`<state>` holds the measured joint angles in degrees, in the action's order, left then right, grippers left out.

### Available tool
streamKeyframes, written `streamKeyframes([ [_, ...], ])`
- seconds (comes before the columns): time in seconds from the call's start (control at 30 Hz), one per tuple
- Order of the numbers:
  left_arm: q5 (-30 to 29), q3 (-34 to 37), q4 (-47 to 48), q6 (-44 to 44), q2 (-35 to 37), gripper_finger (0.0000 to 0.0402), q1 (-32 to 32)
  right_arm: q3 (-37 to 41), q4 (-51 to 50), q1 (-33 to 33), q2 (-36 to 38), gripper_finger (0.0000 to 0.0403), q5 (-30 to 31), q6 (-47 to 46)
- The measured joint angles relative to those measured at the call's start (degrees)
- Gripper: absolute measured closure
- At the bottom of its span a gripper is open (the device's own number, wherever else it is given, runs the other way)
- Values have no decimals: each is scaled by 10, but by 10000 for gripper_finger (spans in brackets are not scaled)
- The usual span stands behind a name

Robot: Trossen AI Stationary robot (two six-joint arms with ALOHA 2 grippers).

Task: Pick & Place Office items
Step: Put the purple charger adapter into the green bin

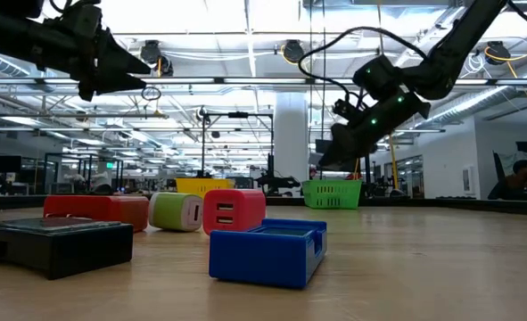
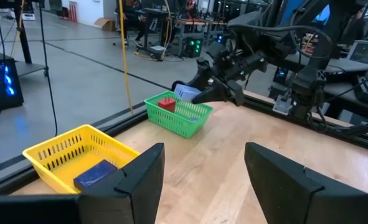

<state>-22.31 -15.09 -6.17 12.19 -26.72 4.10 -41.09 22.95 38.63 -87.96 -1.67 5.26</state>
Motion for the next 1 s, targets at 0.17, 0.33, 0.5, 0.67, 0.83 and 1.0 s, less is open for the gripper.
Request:
streamKeyframes([
  [0.17,0,0,0,0,0,176,0,-1,0,19,0,193,0,0],
  [0.33,-1,0,0,0,0,176,0,-1,-12,23,0,193,-1,0],
  [0.5,-1,0,0,0,0,176,0,-1,-27,23,0,193,0,0],
  [0.67,-1,-1,0,0,0,176,0,-1,-27,23,-1,193,1,-15],
  [0.83,-1,-1,0,0,0,176,0,-1,-26,22,-4,193,2,-22],
  [1.0,-2,-1,0,0,0,176,0,-1,-26,22,-13,193,4,-30],
])
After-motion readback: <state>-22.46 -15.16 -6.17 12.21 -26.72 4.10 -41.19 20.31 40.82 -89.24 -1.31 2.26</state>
